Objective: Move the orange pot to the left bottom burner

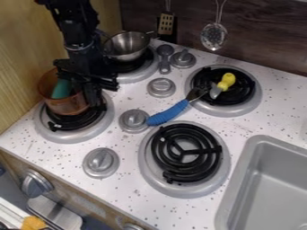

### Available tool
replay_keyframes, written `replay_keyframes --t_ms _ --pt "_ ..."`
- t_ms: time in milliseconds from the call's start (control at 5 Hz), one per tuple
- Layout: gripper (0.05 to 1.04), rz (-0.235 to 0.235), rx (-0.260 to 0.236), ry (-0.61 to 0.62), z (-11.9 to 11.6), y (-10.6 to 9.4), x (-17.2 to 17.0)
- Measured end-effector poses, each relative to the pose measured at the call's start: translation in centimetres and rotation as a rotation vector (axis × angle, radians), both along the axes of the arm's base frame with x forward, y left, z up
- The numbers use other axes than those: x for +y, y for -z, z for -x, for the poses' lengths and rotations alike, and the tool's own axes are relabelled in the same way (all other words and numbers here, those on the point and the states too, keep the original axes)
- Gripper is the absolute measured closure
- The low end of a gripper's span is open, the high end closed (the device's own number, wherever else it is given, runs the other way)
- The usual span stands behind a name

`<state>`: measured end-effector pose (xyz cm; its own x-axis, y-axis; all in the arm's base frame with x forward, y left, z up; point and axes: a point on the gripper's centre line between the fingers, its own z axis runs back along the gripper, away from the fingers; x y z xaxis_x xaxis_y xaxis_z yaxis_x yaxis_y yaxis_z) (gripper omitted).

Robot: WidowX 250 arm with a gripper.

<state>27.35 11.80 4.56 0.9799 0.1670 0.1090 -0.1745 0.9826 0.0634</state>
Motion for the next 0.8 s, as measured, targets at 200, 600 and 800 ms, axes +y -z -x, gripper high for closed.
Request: replay_keyframes --t_ms 200,600,800 --pt "1.009 -0.007 0.002 0.012 -0.3 0.0 -0.7" --pt "1.009 0.032 0.037 -0.026 0.7 1.0 -2.4" --pt "0.980 0.041 0.041 -0.028 1.1 1.4 -2.6"
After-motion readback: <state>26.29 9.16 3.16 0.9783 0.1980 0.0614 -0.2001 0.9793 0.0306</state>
